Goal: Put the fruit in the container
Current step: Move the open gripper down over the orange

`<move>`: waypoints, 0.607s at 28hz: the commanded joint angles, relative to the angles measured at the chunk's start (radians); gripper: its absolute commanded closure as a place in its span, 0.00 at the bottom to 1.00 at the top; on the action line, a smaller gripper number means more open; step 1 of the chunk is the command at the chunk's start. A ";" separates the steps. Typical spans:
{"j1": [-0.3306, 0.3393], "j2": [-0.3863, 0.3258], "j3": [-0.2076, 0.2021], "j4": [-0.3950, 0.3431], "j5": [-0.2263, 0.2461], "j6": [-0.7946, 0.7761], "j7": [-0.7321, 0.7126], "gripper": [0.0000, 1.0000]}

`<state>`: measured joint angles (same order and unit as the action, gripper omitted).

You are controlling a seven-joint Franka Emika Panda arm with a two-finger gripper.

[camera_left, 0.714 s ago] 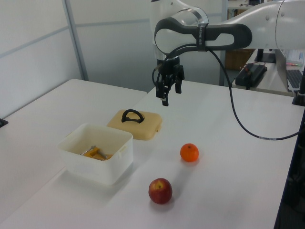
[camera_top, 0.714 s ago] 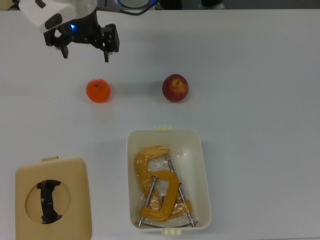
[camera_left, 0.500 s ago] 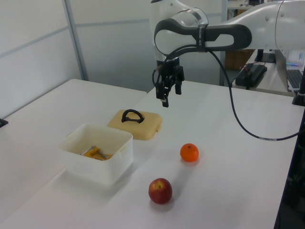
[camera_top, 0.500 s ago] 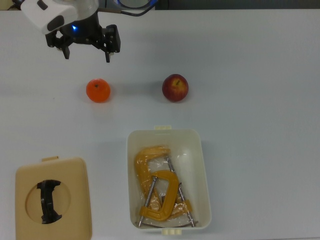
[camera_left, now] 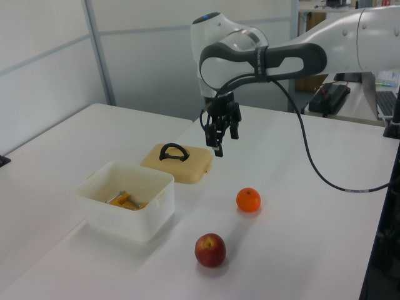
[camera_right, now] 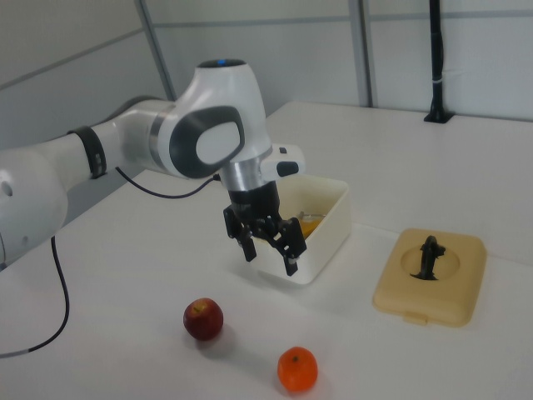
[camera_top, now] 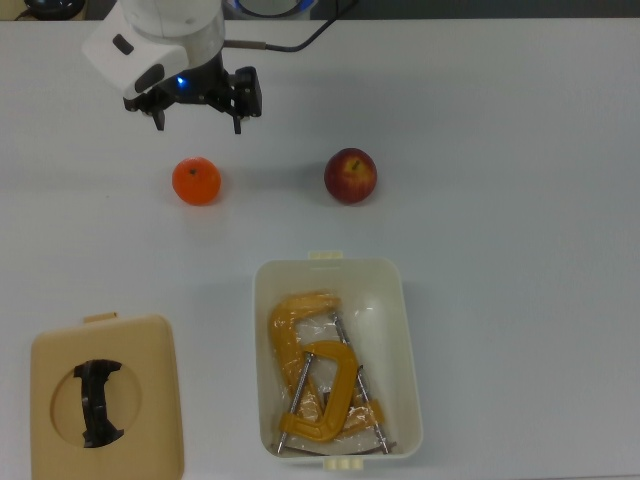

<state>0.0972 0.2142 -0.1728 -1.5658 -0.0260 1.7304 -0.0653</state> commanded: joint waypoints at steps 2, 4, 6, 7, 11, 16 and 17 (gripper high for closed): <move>0.012 -0.142 0.001 -0.259 -0.006 0.204 0.030 0.00; 0.033 -0.150 0.007 -0.312 -0.015 0.245 0.047 0.00; 0.038 -0.148 0.009 -0.321 -0.026 0.253 0.058 0.00; 0.038 -0.148 0.009 -0.327 -0.032 0.255 0.062 0.00; 0.045 -0.148 0.009 -0.371 -0.049 0.290 0.081 0.00; 0.044 -0.141 0.009 -0.421 -0.100 0.374 0.136 0.00; 0.044 -0.139 0.009 -0.427 -0.107 0.383 0.137 0.00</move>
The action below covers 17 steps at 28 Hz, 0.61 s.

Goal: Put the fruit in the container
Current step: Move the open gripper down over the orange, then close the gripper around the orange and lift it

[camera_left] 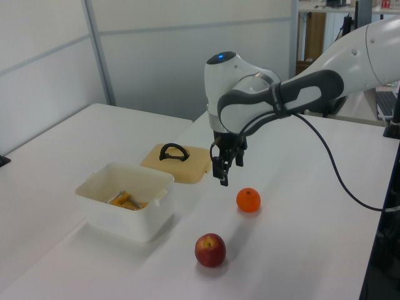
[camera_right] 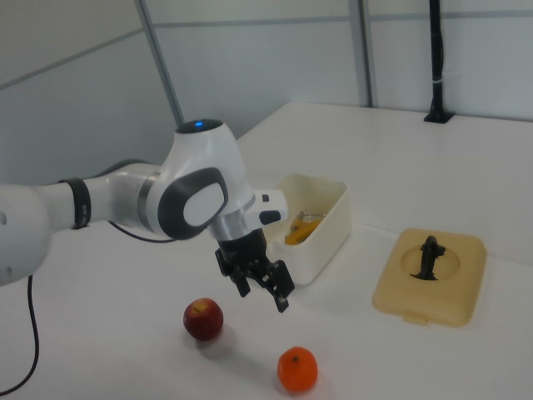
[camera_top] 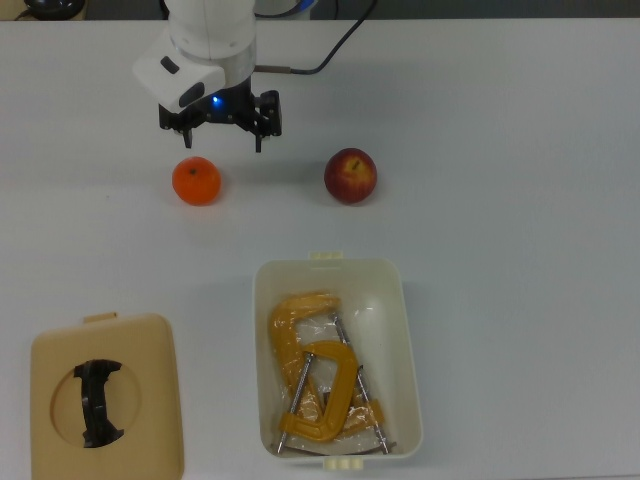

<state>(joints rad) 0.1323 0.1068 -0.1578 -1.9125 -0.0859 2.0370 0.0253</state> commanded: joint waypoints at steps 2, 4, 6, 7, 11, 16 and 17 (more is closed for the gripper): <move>0.004 -0.029 -0.006 -0.100 -0.058 0.104 0.047 0.00; 0.001 -0.029 -0.006 -0.114 -0.069 0.121 0.047 0.00; -0.002 -0.027 -0.009 -0.125 -0.081 0.135 0.048 0.00; -0.003 -0.025 -0.012 -0.140 -0.095 0.150 0.047 0.00; -0.013 -0.007 -0.014 -0.155 -0.110 0.183 0.048 0.00; -0.033 0.039 -0.014 -0.155 -0.150 0.195 0.048 0.00; -0.037 0.047 -0.014 -0.155 -0.159 0.199 0.050 0.00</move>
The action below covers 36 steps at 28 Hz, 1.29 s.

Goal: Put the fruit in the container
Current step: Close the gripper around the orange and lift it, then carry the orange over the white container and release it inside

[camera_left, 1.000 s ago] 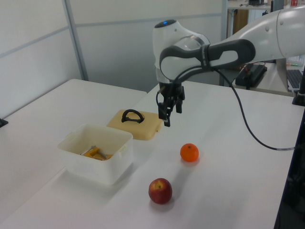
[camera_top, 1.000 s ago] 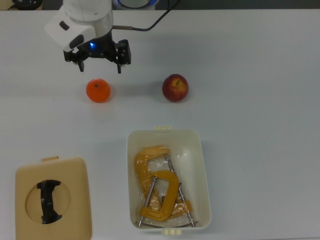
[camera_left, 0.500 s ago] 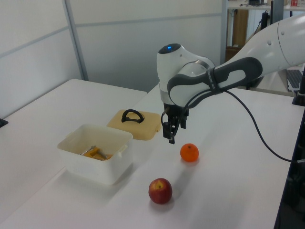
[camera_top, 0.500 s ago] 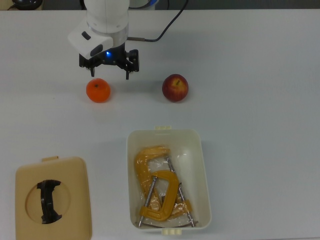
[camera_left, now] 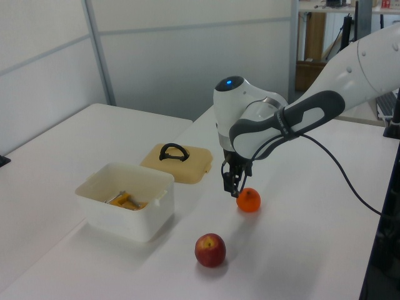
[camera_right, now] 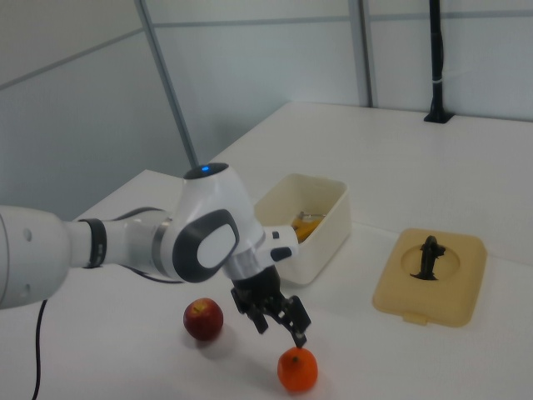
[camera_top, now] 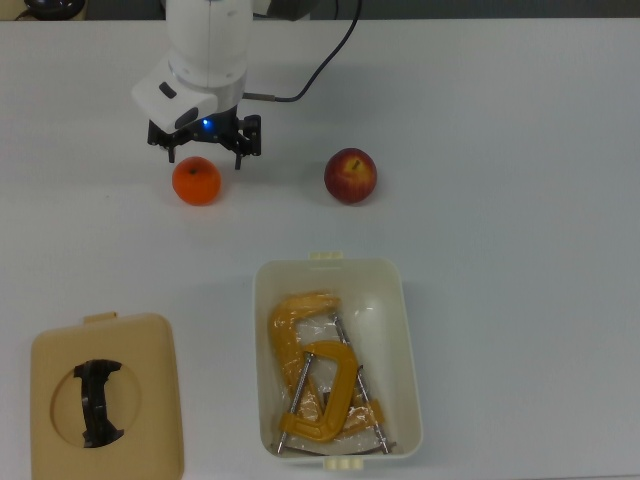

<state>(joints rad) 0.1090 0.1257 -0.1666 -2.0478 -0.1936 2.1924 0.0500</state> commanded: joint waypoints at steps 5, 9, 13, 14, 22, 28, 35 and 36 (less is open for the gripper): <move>-0.035 0.040 -0.005 -0.043 -0.069 0.108 0.037 0.00; -0.043 0.049 -0.005 -0.069 -0.106 0.135 0.039 0.00; -0.035 0.080 -0.005 -0.071 -0.132 0.142 0.074 0.00; -0.034 0.083 -0.004 -0.071 -0.142 0.142 0.085 0.00; -0.034 0.092 -0.001 -0.072 -0.170 0.144 0.128 0.16; -0.034 0.068 0.001 -0.058 -0.162 0.138 0.172 1.00; -0.032 0.038 0.007 0.150 0.000 0.022 0.209 1.00; -0.032 0.041 0.010 0.185 0.028 0.001 0.209 1.00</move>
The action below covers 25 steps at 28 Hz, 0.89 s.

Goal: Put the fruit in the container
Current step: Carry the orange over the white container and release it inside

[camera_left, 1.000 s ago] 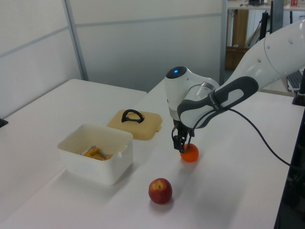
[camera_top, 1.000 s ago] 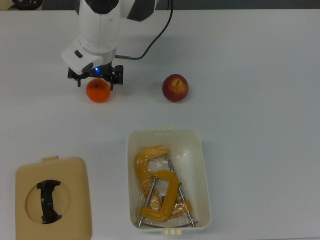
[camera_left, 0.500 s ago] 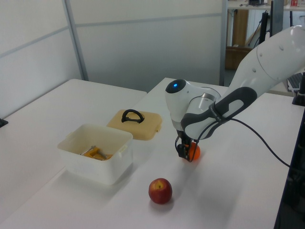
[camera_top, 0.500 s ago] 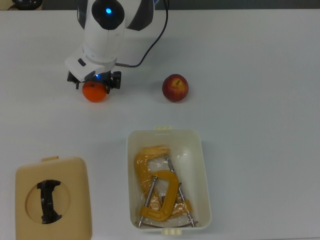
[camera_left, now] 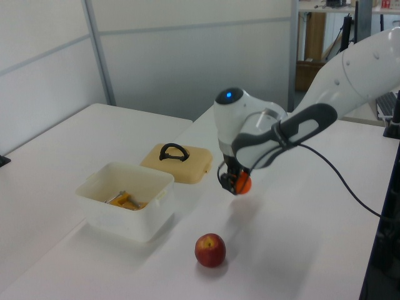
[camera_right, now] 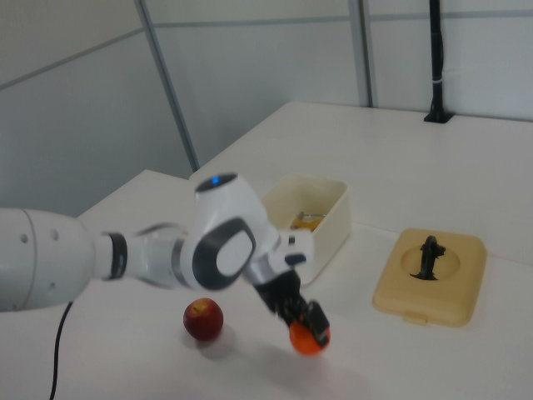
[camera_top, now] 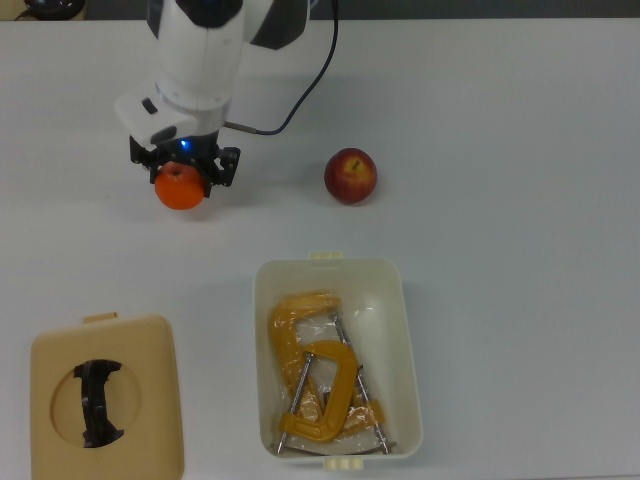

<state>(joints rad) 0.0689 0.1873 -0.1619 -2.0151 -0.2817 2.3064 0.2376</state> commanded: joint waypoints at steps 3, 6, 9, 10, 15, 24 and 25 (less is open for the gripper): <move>0.008 -0.017 0.018 0.234 0.191 -0.145 0.031 1.00; 0.008 -0.008 0.048 0.306 0.233 -0.144 0.112 1.00; 0.008 0.033 0.091 0.370 0.228 -0.139 0.214 1.00; 0.008 0.047 0.102 0.393 0.227 -0.139 0.241 1.00; 0.041 0.142 0.133 0.492 0.193 -0.134 0.411 1.00; 0.107 0.245 0.131 0.564 0.081 -0.052 0.640 0.99; 0.111 0.265 0.131 0.576 0.040 -0.050 0.684 0.73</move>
<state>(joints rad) 0.1581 0.3922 -0.0221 -1.4989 -0.1641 2.2363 0.8013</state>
